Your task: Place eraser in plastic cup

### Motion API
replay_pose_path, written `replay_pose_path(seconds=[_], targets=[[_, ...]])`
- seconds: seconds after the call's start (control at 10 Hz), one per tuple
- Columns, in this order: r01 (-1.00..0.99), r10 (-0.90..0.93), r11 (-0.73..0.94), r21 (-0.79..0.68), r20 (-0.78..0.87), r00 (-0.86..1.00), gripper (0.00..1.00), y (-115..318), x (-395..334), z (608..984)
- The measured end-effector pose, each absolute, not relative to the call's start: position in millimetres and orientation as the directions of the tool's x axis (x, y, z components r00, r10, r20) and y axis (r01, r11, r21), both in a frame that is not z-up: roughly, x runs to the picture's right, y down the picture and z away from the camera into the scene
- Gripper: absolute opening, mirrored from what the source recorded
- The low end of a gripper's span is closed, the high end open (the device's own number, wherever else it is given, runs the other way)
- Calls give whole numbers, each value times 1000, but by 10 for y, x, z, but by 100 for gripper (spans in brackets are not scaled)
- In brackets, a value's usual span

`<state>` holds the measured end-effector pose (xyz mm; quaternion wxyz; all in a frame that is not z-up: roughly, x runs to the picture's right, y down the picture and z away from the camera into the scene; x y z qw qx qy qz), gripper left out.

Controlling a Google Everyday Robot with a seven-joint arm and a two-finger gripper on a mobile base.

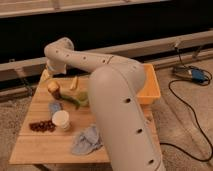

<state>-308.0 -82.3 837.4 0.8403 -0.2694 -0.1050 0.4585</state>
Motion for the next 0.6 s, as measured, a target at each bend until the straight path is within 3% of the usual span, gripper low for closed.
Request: replay_pose_path(seconds=[0.6], targets=[[-688, 785, 490, -535, -73, 615, 80, -734, -3188, 8277]])
